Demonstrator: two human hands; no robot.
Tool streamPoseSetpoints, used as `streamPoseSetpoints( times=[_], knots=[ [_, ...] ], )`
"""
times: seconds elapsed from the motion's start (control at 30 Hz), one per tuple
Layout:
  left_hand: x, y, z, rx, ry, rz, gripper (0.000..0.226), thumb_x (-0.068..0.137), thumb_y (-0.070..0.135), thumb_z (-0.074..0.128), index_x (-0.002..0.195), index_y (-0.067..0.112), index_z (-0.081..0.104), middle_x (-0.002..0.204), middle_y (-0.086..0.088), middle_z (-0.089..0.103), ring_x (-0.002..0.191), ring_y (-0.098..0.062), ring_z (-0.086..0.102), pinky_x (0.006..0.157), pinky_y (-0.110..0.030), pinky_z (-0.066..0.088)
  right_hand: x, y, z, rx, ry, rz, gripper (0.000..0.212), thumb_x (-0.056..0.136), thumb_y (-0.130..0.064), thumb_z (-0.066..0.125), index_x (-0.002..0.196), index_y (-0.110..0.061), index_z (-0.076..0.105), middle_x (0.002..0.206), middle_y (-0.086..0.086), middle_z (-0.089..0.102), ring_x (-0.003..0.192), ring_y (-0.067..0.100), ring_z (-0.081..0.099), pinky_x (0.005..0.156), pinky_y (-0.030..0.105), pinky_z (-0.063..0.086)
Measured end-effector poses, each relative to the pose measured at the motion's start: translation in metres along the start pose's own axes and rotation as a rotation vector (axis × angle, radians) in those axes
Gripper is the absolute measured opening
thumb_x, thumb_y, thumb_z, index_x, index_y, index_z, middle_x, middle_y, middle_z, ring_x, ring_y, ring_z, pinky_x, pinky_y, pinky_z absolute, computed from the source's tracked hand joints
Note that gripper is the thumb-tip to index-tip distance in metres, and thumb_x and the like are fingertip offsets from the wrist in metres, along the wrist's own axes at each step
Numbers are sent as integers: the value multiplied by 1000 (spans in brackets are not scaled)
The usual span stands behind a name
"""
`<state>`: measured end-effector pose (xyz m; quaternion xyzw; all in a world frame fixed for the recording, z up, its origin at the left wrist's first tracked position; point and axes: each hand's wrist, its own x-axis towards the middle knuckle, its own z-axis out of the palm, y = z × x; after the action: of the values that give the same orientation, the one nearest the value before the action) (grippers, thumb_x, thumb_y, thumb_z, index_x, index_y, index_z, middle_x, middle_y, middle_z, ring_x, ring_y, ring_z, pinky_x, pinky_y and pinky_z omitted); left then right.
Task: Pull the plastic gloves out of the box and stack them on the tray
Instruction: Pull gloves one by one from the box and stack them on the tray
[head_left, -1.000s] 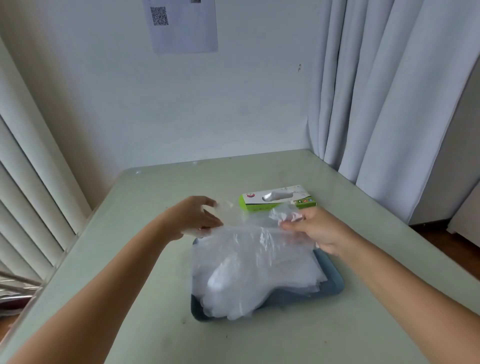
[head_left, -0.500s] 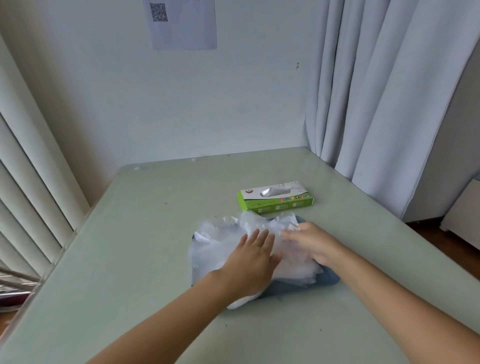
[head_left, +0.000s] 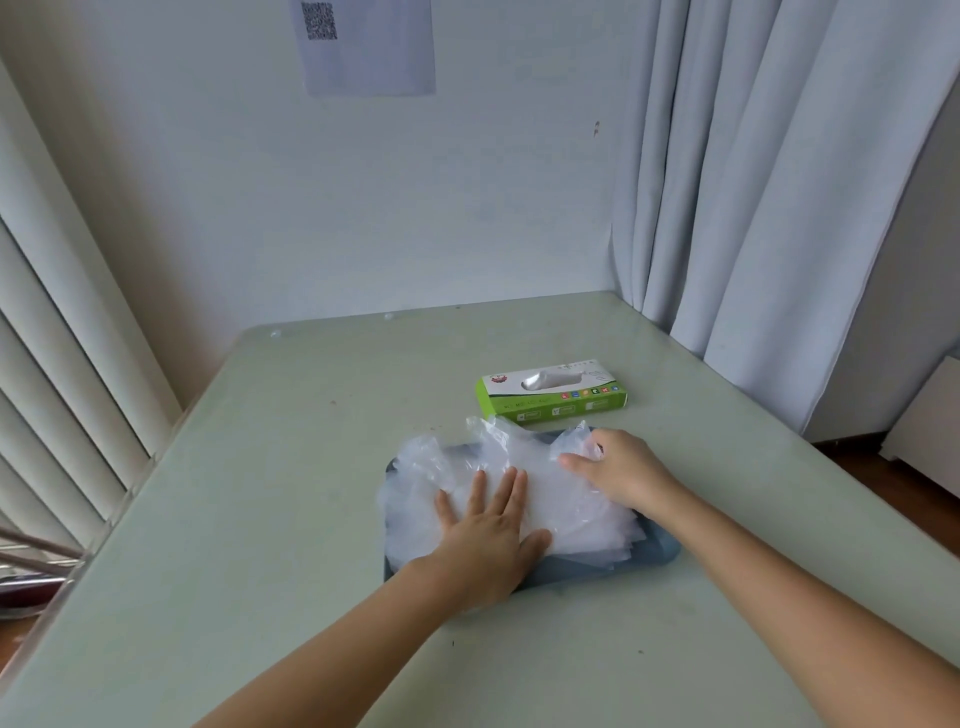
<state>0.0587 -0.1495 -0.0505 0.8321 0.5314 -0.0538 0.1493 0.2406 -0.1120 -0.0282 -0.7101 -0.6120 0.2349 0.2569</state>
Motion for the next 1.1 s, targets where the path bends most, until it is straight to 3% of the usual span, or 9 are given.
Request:
streamPoseSetpoints(
  times=[0.17,0.33,0.53,0.7,0.77,0.87,0.97,1.03,1.1],
  knots=[
    [2,2,-1,-27,1,-47,77,97,59,19,150,17,-17,158,3,-21,145,-23,-22,112,-56,-14,-1,1,-3,102,-58,102,49,69,-31,85,46,-15,44,44,-6,49,48,12,46,48,24,31],
    [-1,4,-13,-52,156,-6,75,97,59,16,151,16,-13,159,-1,-17,145,-21,-21,113,-45,-18,-1,-2,-1,170,-77,140,56,69,-21,86,51,-16,33,49,-3,31,48,14,32,48,29,23],
    [8,4,-21,-3,174,50,80,90,60,3,152,11,-9,160,-3,-14,146,-18,-17,114,-36,-16,2,-10,2,227,-141,188,34,76,-16,80,61,-9,51,61,4,54,60,18,51,63,27,40],
    [14,-1,-7,15,76,19,69,100,53,14,152,14,-9,160,-2,-13,147,-24,-14,114,-53,-10,1,-5,-9,342,-264,229,10,89,-6,62,80,0,61,69,9,62,58,19,58,57,27,46],
    [15,0,-1,22,68,4,71,99,55,15,152,16,-9,160,-1,-14,146,-27,-15,111,-60,-9,-2,-2,-17,61,-100,105,13,90,-15,58,88,-2,60,77,7,58,71,24,57,62,29,42],
    [16,4,0,16,74,-2,71,98,56,16,152,17,-9,160,0,-15,146,-28,-17,110,-62,-9,-19,-9,-4,-261,252,-308,34,93,-15,55,126,-6,51,126,11,53,118,30,51,93,32,38],
    [17,7,-1,103,56,27,68,100,51,19,152,18,-11,159,-4,-18,145,-32,-18,109,-66,-6,-32,-14,28,-123,-38,-573,46,99,-10,42,145,-9,35,153,2,32,142,14,28,110,14,16],
    [17,7,-1,165,57,54,66,101,46,20,152,18,-11,159,-7,-18,144,-34,-18,109,-67,-4,-31,-11,43,-61,-233,-467,48,104,-21,34,150,-18,24,158,-4,19,145,5,15,113,13,7],
    [16,5,0,124,93,47,68,100,50,16,152,17,-13,159,-6,-17,146,-30,-16,112,-64,-4,-22,-3,44,-111,-270,-359,50,104,-31,30,152,-22,16,160,-4,11,146,7,8,115,19,3]
  ],
)
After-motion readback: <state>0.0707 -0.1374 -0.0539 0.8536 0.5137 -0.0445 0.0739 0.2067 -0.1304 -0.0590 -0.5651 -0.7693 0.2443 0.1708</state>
